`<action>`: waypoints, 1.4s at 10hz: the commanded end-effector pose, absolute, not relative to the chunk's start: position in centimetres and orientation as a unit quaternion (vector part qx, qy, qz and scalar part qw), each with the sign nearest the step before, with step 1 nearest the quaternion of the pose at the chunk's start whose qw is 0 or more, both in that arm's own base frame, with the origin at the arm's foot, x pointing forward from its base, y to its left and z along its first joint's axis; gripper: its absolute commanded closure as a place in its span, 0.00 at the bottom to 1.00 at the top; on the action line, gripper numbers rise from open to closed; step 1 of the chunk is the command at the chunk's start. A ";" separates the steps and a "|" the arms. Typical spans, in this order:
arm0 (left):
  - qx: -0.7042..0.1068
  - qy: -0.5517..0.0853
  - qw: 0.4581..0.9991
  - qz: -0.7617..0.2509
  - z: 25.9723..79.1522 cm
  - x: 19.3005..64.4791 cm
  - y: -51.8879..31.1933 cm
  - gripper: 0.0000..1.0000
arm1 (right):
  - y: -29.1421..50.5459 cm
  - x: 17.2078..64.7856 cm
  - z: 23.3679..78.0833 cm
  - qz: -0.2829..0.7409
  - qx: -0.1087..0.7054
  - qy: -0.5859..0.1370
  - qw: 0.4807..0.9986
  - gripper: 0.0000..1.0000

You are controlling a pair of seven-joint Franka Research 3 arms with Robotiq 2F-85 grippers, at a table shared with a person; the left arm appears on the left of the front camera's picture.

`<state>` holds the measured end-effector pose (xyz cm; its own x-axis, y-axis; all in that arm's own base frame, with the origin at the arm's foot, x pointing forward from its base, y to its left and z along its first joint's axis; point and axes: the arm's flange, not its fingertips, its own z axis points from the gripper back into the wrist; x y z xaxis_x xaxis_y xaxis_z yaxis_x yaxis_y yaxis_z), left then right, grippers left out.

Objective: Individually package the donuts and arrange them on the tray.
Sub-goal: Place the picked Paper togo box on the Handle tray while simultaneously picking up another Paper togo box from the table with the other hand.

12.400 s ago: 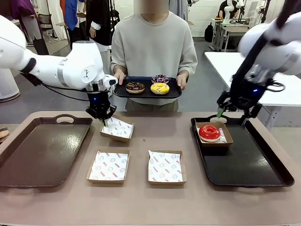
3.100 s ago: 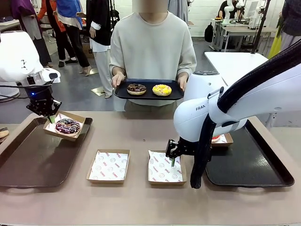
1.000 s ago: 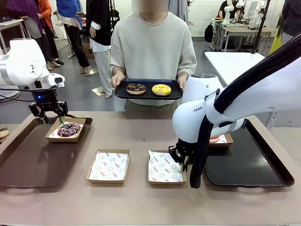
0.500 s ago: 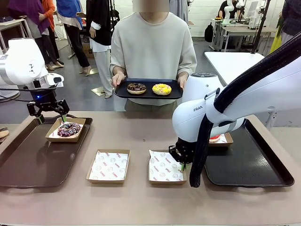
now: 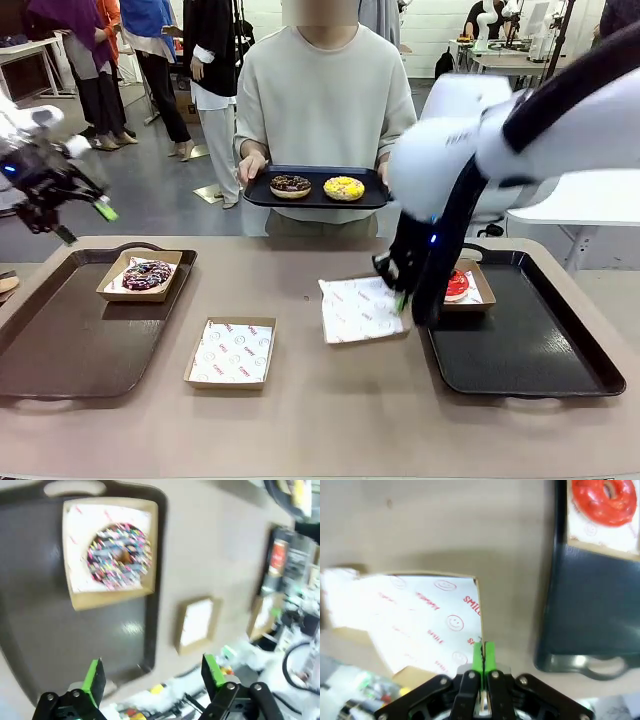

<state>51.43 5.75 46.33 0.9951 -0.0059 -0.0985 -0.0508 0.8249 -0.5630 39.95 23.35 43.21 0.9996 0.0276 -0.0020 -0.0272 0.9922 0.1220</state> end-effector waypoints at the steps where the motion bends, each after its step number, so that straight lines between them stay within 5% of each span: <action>1: -0.397 0.054 0.916 -0.005 46.4 48.7 10.0 0.00 | 22.0 42.5 46.5 0.005 0.076 0.008 0.997 1.00; 7: -0.608 -0.064 0.791 0.036 43.4 42.1 20.3 0.00 | 24.4 52.3 52.7 -0.021 0.067 0.024 0.997 1.00; 11: -0.612 -0.124 0.776 0.088 42.6 39.5 22.7 0.00 | 25.0 56.6 50.8 -0.048 0.068 0.040 0.996 1.00; 14: -0.609 -0.106 0.781 0.090 42.5 39.7 23.7 0.00 | 24.7 57.6 50.3 -0.031 0.072 0.047 0.996 1.00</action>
